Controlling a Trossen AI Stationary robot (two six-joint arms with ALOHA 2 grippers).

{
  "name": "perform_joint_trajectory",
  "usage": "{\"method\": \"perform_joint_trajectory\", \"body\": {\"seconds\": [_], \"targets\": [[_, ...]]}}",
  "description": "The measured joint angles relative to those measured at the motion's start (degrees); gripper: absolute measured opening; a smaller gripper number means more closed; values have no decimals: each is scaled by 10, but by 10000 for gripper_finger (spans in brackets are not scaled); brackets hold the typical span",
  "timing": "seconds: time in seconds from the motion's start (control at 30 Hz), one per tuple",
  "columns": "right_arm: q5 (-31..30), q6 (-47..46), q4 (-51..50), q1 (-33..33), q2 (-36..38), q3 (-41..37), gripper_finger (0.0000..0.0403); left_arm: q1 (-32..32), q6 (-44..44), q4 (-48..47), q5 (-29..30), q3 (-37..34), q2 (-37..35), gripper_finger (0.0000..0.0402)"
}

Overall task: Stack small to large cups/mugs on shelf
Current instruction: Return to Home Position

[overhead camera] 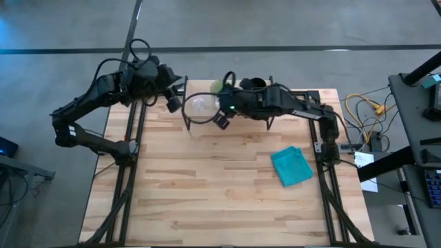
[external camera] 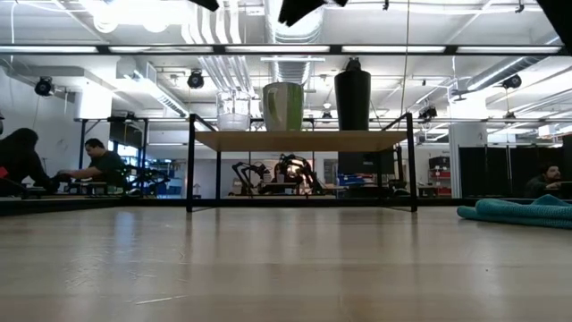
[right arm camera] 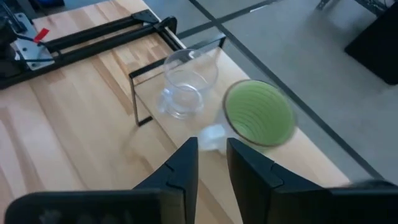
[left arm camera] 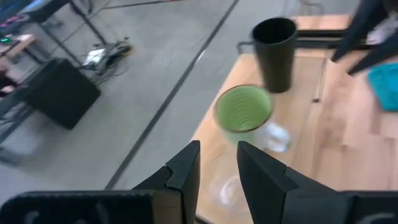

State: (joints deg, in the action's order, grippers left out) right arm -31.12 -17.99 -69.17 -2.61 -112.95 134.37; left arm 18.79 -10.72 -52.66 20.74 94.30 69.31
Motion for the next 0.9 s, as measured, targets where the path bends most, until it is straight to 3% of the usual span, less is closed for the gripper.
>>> {"method": "perform_joint_trajectory", "body": {"seconds": [0.27,0.57,0.9], "targets": [[0,-10,-39,0,47,0,67,0,-13,59,-11,-5,50,93],[0,-17,-64,10,89,0,63,8,-31,65,-13,-4,130,93],[-7,-45,-200,12,121,0,42,-10,-31,95,-15,20,95,73]]}}
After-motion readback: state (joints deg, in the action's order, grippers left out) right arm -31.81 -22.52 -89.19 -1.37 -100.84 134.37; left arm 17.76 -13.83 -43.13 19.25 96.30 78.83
